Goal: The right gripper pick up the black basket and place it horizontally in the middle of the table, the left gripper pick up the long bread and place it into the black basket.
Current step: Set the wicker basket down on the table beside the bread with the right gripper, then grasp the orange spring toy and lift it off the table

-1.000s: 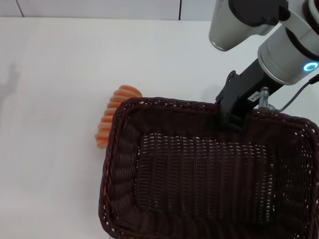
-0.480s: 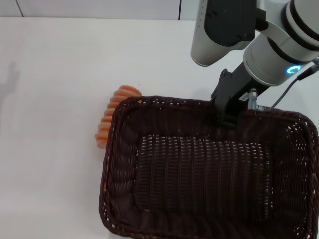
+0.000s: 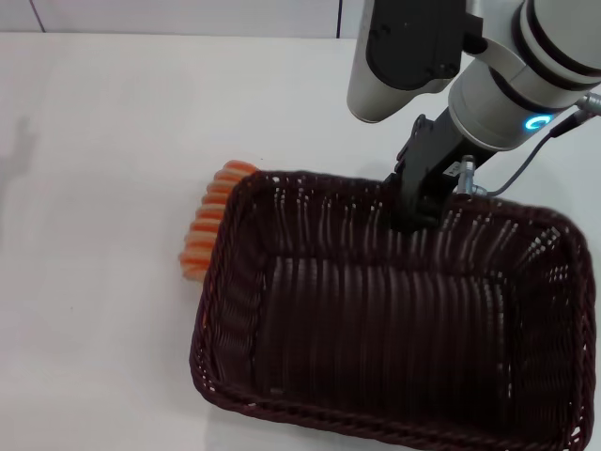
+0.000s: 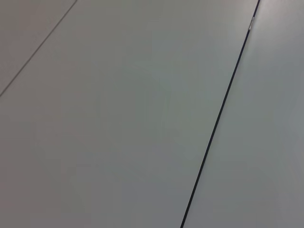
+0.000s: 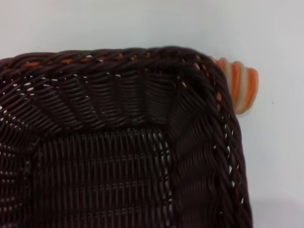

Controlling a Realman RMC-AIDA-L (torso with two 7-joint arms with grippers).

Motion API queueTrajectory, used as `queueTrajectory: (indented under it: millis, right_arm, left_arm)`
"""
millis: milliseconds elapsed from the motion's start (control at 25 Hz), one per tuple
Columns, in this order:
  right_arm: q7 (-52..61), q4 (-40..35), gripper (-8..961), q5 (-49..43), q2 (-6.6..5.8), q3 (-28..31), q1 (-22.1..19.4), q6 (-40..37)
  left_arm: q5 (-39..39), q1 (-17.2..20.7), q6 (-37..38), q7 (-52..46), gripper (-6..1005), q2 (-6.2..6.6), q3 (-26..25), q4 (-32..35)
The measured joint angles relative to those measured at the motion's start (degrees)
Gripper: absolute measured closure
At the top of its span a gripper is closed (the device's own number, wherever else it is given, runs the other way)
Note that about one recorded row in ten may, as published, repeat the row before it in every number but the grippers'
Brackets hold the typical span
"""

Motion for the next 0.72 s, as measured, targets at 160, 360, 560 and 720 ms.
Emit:
queueTrajectory:
  millis: [160, 360, 560, 720]
  right_arm:
    - [0.0, 0.5, 593, 0.0, 0.09, -0.2, 0.4, -0.6]
    - [1.1, -1.1, 567, -3.0, 0.45, 0.0, -0.5, -6.4]
    - [3.6, -4.1, 568, -6.3, 0.65, 1.2, -3.6, -19.5]
    - [4.1, -4.9, 568, -7.1, 0.7, 1.9, -7.1, -32.2]
  left_arm:
    - [-0.1, 0.0, 0.0, -0.2, 136, 0.0, 0.0, 0.0]
    - [-0.2, 0.3, 0.1, -0.3, 135, 0.0, 0.0, -0.1]
    - [-0.2, 0.4, 0.2, -1.4, 135, 0.01, 0.0, -0.3]
    - [-0.2, 0.4, 0.2, -2.6, 135, 0.19, 0.1, -0.2]
